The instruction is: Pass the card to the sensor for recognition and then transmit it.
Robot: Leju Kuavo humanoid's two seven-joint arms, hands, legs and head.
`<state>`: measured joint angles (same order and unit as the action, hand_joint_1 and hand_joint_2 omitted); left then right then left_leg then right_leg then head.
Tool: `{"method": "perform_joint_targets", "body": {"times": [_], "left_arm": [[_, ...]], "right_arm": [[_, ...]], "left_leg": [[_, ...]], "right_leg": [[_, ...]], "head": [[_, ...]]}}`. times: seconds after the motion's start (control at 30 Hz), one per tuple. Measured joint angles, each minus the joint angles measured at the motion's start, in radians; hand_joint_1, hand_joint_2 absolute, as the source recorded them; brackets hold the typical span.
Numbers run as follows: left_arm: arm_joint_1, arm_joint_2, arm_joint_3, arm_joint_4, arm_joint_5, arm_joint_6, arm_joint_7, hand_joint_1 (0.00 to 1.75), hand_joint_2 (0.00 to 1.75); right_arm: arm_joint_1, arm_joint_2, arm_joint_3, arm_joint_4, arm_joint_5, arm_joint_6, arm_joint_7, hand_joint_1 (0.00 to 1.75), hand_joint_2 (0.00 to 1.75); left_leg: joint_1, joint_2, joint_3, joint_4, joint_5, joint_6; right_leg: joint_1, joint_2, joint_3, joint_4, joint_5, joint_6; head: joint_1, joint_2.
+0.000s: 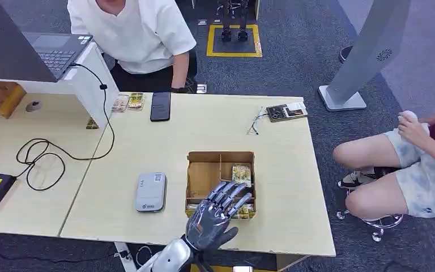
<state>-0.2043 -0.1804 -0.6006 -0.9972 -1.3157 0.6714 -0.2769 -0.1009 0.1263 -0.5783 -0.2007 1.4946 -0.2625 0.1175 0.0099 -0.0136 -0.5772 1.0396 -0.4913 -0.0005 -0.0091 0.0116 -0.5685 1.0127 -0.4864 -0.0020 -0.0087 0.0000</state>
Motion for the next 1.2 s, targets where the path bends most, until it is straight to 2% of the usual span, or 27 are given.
{"method": "perform_joint_targets", "body": {"times": [0.13,0.43,0.7,0.83,0.9,0.93,0.97,1.0,1.07,1.1,1.2], "left_arm": [[0.008,0.024,0.075,0.000,0.020,0.000,-0.048,0.00,1.75],[0.010,0.044,0.121,0.000,0.021,0.000,-0.052,0.00,1.75],[0.056,0.056,0.227,-0.046,-0.023,0.000,-0.079,0.00,1.75],[0.069,0.061,0.272,-0.066,-0.029,0.000,-0.082,0.00,1.75],[0.072,0.063,0.281,-0.071,-0.029,0.000,-0.084,0.00,1.75],[0.072,0.062,0.283,-0.072,-0.044,0.000,-0.069,0.00,1.75],[0.077,0.062,0.294,-0.075,-0.062,0.000,-0.040,0.00,1.75],[0.086,0.062,0.303,-0.089,-0.066,0.000,-0.022,0.00,1.75],[0.102,0.064,0.314,-0.106,-0.060,0.000,-0.022,0.00,1.75],[0.106,0.064,0.318,-0.109,-0.059,0.000,-0.030,0.00,1.75],[0.105,0.060,0.323,-0.110,-0.050,0.000,-0.059,0.00,1.75]], "right_arm": [[-0.014,0.000,0.000,-0.003,-0.012,0.001,-0.003,0.00,1.75],[-0.023,0.000,0.000,-0.003,-0.016,0.000,-0.007,0.00,1.75],[-0.004,0.007,-0.065,-0.002,-0.161,-0.043,-0.145,0.00,1.75],[0.009,0.007,-0.113,-0.002,-0.223,-0.025,-0.176,0.00,1.75],[0.015,0.007,-0.139,-0.001,-0.265,-0.002,-0.172,0.00,1.75],[0.020,0.015,-0.164,-0.001,-0.331,-0.023,-0.121,0.00,1.75],[0.027,0.048,-0.212,-0.003,-0.447,-0.093,-0.070,0.00,1.75],[0.027,0.085,-0.285,0.011,-0.592,-0.219,-0.071,0.00,1.75],[0.033,0.135,-0.414,0.056,-0.747,-0.395,-0.095,0.00,1.75],[0.039,0.150,-0.449,0.063,-0.748,-0.396,-0.082,0.00,1.75],[0.056,0.159,-0.473,0.061,-0.583,-0.264,-0.052,0.00,1.75]], "left_leg": [[0.000,0.000,0.000,0.000,0.001,0.000],[0.000,0.000,0.000,0.000,0.001,0.000],[0.000,-0.001,0.000,0.000,0.001,0.000],[0.000,-0.001,0.000,0.000,0.001,0.000],[0.000,0.000,0.000,0.000,0.001,0.000],[0.000,-0.001,0.000,0.000,0.001,0.000],[0.000,-0.001,0.000,0.000,0.001,0.000],[0.001,-0.001,0.000,0.000,0.000,-0.001],[0.002,-0.001,0.000,0.000,0.000,-0.001],[0.002,-0.001,0.000,0.000,0.000,-0.001],[0.002,0.001,0.000,-0.002,0.000,-0.002]], "right_leg": [[0.000,0.000,0.000,0.000,0.000,0.000],[0.000,0.000,0.000,0.000,0.000,0.000],[0.000,0.000,0.000,0.000,0.000,0.000],[0.000,0.000,0.000,0.000,0.000,0.000],[0.000,0.000,0.000,0.000,0.000,0.000],[0.000,0.000,0.000,0.000,0.000,0.000],[0.001,-0.001,0.000,0.000,0.000,0.000],[0.002,0.000,0.000,0.000,-0.001,0.000],[0.002,-0.001,0.000,0.000,-0.001,-0.001],[0.002,-0.001,0.000,0.000,-0.001,-0.001],[0.002,0.001,-0.002,0.000,-0.001,-0.002]], "head": [[0.000,0.000],[0.000,0.000],[0.000,0.000],[0.000,0.000],[0.000,0.000],[0.000,0.000],[0.000,0.000],[0.001,0.000],[0.000,0.000],[0.000,0.000],[-0.002,0.000]]}}
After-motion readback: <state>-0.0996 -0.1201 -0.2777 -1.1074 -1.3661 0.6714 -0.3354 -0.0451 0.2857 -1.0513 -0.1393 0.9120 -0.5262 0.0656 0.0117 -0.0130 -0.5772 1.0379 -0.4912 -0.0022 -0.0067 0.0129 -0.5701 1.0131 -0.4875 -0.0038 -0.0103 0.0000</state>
